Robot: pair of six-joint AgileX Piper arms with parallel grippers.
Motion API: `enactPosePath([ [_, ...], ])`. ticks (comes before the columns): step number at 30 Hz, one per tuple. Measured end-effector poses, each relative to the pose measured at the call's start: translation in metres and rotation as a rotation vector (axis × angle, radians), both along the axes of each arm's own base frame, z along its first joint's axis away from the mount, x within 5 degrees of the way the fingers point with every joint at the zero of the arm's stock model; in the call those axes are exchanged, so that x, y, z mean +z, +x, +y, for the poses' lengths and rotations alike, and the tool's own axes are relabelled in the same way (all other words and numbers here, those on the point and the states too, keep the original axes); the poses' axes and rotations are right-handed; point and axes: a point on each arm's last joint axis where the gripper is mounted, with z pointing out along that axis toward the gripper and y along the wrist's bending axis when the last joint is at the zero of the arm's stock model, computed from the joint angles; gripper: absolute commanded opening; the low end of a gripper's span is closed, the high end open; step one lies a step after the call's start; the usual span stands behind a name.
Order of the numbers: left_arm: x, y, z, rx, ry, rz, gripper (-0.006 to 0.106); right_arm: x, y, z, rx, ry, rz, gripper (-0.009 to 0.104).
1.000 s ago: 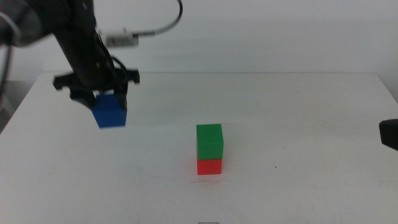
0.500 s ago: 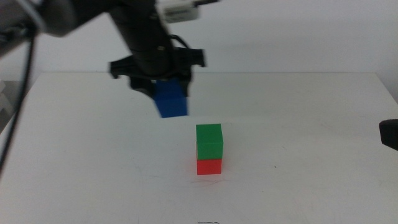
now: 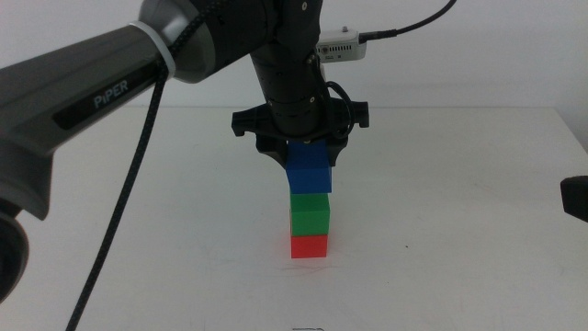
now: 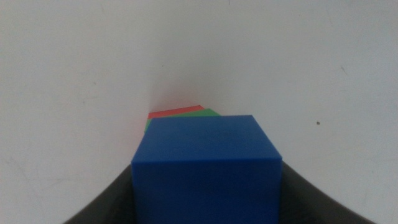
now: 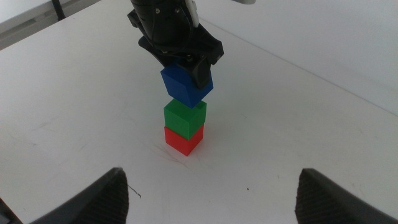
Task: Stack red cubes first, then green, then blue cubes in a specific spot.
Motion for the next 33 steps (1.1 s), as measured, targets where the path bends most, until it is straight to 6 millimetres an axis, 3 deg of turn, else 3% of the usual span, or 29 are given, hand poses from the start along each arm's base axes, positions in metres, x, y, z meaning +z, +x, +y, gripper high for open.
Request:
enactPosePath([
  [20,-0.024,0.010,-0.007,0.002,0.044,0.029,0.006,0.000,0.000,0.000,0.000,0.000,0.000,0.094],
  [22,-0.024,0.009,-0.007,0.002,0.042,0.031,0.014,0.000,0.000,0.000,0.000,0.000,0.000,0.094],
  [23,-0.024,0.009,-0.007,0.001,0.041,0.031,0.068,0.000,0.000,0.000,0.000,0.000,0.000,0.094],
  [28,-0.028,0.010,-0.009,-0.006,0.037,0.046,0.092,0.000,0.000,0.000,0.000,0.000,0.000,0.094],
  [33,-0.018,0.011,-0.010,-0.031,0.021,0.014,0.094,0.000,0.000,0.000,0.000,0.000,0.000,0.094],
])
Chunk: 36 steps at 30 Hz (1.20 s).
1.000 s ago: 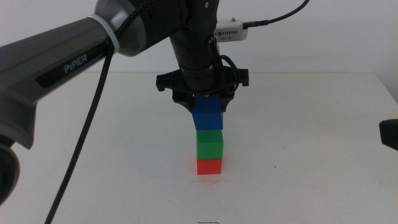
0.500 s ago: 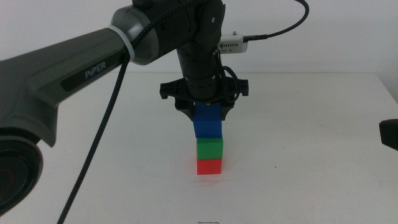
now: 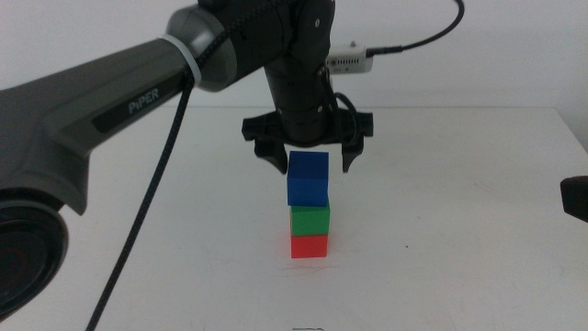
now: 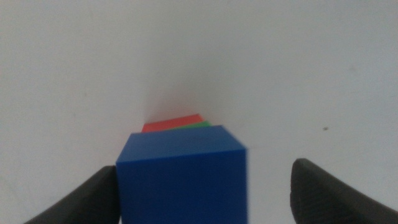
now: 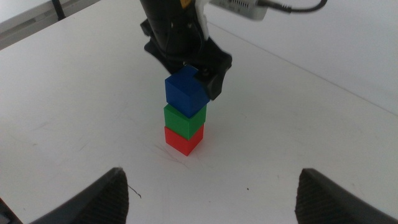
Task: Stack red cubes first, then green, then blue cubes in a specific spot.
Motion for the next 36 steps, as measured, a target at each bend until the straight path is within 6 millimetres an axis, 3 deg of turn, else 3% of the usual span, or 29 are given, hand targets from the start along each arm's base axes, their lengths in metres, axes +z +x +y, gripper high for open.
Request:
enactPosePath([
  [7,0.050,-0.010,0.012,-0.044,-0.032,-0.138,0.094,0.000,0.000,0.000,0.000,0.000,0.000,0.094],
  [16,0.141,-0.046,0.066,-0.073,0.046,-0.438,0.094,0.000,0.000,0.000,0.000,0.000,0.000,0.094],
  [17,0.170,-0.058,0.101,-0.109,0.077,-0.526,0.094,0.000,0.000,0.000,0.000,0.000,0.000,0.094],
  [24,0.204,-0.071,0.168,-0.085,0.110,-0.622,0.094,0.000,0.000,0.000,0.000,0.000,0.000,0.094],
  [30,0.241,-0.112,0.232,-0.007,0.182,-0.751,0.094,0.000,0.000,0.000,0.000,0.000,0.000,0.094],
  [33,0.255,-0.136,0.253,0.053,0.220,-0.804,0.094,0.000,0.000,0.000,0.000,0.000,0.000,0.094],
  [36,0.262,-0.152,0.261,0.082,0.226,-0.830,0.094,0.000,0.000,0.000,0.000,0.000,0.000,0.094],
])
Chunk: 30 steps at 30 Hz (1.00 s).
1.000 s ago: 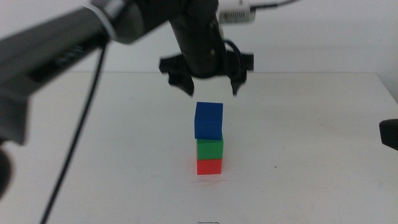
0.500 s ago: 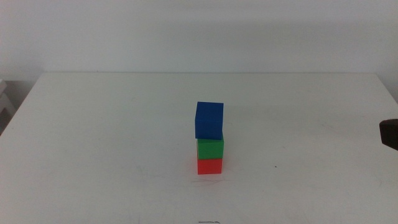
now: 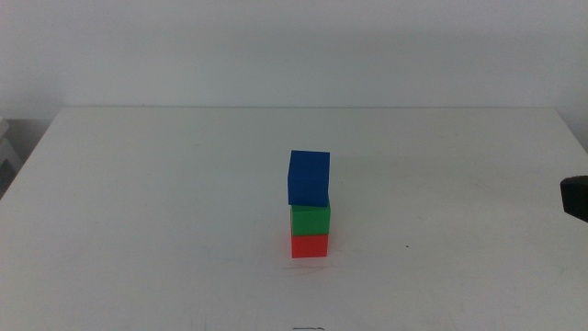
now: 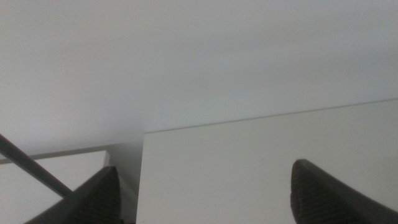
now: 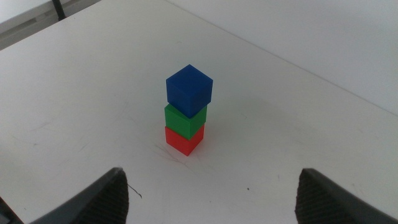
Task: Stack red cubes first, then green, then blue cubes in a specific spot.
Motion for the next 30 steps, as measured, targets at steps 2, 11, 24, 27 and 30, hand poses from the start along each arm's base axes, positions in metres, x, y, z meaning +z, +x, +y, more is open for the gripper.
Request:
enactPosePath([
  [2,0.003,-0.007,0.001,0.000,-0.006,-0.014,0.094,0.000,0.000,0.000,0.000,0.000,0.000,0.094],
  [11,0.009,-0.021,-0.001,-0.026,-0.034,-0.042,0.094,0.000,0.000,0.000,0.000,0.000,0.000,0.094],
  [24,0.016,-0.041,0.000,-0.027,-0.037,-0.085,0.094,0.000,0.000,0.000,0.000,0.000,0.000,0.094],
  [27,0.019,-0.050,0.002,-0.017,-0.028,-0.106,0.094,0.000,0.000,0.000,0.000,0.000,0.000,0.094],
  [30,0.021,-0.056,0.002,-0.014,-0.026,-0.117,0.094,0.000,0.000,0.000,0.000,0.000,0.000,0.094],
])
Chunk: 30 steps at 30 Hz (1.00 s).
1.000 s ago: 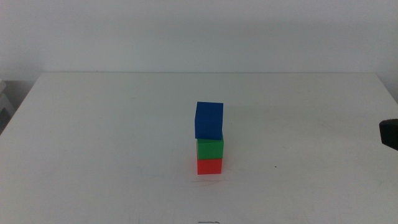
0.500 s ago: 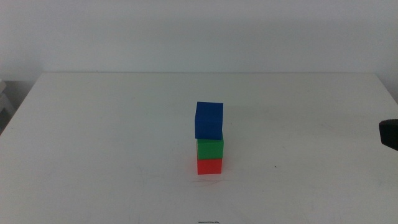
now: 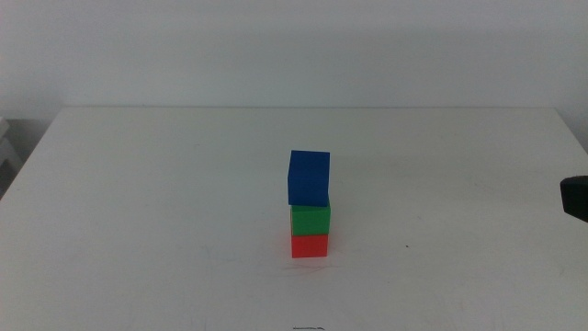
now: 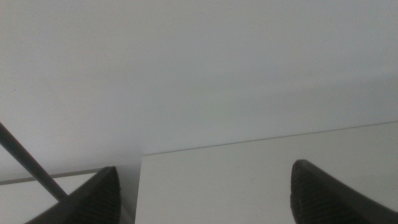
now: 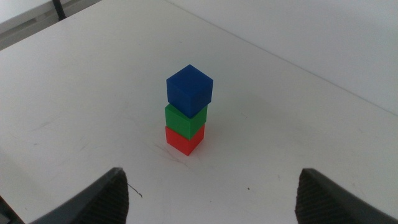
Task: Stack red cubes first, then green, then blue cubes in a specific spot.
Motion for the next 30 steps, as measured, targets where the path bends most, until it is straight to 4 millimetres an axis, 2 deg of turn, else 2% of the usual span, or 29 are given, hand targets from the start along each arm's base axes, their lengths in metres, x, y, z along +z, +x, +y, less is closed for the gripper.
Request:
enactPosePath([
  [6,0.003,-0.006,0.001,0.002,0.000,-0.028,0.094,0.000,0.000,-0.001,-0.004,-0.007,-0.005,0.094],
  [13,0.020,-0.017,0.001,-0.002,-0.003,-0.203,0.094,0.000,0.004,-0.005,-0.034,-0.063,-0.049,0.094],
  [16,0.020,-0.024,0.002,-0.004,-0.002,-0.272,0.094,0.001,0.004,-0.006,-0.044,-0.047,-0.041,0.094],
  [20,-0.002,-0.025,0.001,-0.010,0.003,-0.297,0.094,0.002,0.002,-0.010,-0.082,0.013,-0.025,0.094],
  [24,-0.039,-0.022,0.000,-0.020,0.004,-0.301,0.094,-0.002,0.001,-0.022,-0.186,0.066,-0.060,0.094],
  [26,-0.062,-0.020,-0.001,-0.029,-0.003,-0.309,0.094,-0.011,0.000,-0.032,-0.269,0.068,-0.070,0.094],
  [30,-0.109,-0.021,-0.002,-0.040,-0.008,-0.337,0.094,-0.043,-0.005,-0.048,-0.426,0.047,-0.043,0.094],
])
